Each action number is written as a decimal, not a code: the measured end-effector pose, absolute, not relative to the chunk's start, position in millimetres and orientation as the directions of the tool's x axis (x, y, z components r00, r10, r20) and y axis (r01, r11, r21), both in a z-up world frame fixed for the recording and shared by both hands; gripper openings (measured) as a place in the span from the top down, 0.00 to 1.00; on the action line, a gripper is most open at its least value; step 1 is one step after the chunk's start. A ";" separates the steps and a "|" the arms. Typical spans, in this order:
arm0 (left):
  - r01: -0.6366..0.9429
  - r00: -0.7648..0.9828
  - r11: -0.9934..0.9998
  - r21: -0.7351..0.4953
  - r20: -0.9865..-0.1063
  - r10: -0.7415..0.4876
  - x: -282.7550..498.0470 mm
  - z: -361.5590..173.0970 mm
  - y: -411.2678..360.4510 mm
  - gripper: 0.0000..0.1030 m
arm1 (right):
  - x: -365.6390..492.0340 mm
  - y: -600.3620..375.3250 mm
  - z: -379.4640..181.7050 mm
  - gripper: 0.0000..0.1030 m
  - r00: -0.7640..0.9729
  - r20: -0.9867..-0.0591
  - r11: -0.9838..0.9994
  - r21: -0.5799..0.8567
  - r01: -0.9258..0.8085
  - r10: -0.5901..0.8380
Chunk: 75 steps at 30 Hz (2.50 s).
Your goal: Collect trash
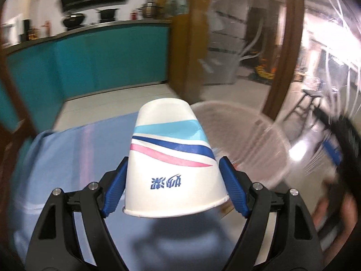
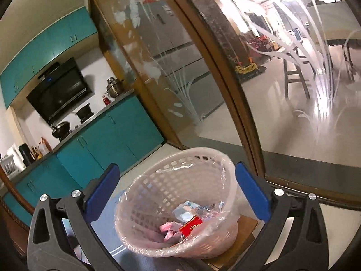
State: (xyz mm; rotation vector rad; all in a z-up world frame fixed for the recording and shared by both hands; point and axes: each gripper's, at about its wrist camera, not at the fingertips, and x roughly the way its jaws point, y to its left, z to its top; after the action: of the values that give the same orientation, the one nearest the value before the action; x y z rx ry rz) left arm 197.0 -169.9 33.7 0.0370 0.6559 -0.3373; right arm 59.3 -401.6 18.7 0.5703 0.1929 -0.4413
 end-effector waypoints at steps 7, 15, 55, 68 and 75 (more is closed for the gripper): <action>0.408 0.668 0.905 -0.117 -0.637 -0.384 251.9 22.4 -257.0 0.22 | 55.4 -410.1 16.1 0.03 0.877 -0.303 0.735 0.480 0.479 -0.374; 0.430 0.667 0.894 -0.125 -0.624 -0.408 254.4 14.1 -271.8 0.10 | 52.2 -420.6 13.0 0.03 0.869 -0.314 0.712 0.499 0.494 -0.382; -0.145 0.797 0.989 -0.028 -0.596 0.100 101.3 4.9 28.4 0.03 | 97.7 -169.9 10.1 0.03 0.853 -0.511 0.994 0.074 -0.075 0.102; -0.162 0.826 0.984 -0.078 -0.556 0.092 90.4 10.4 35.2 0.03 | 101.4 -162.9 5.8 0.03 0.850 -0.516 0.995 0.058 -0.085 0.102; -0.159 0.824 0.985 -0.062 -0.559 0.097 90.3 10.2 32.9 0.03 | 102.0 -160.8 4.2 0.03 0.849 -0.517 0.994 0.053 -0.091 0.105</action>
State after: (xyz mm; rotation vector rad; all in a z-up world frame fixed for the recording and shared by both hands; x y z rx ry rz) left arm 90.3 32.9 10.2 -0.1076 0.5877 0.1363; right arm 102.0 -160.8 4.2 0.0273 0.5465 0.1033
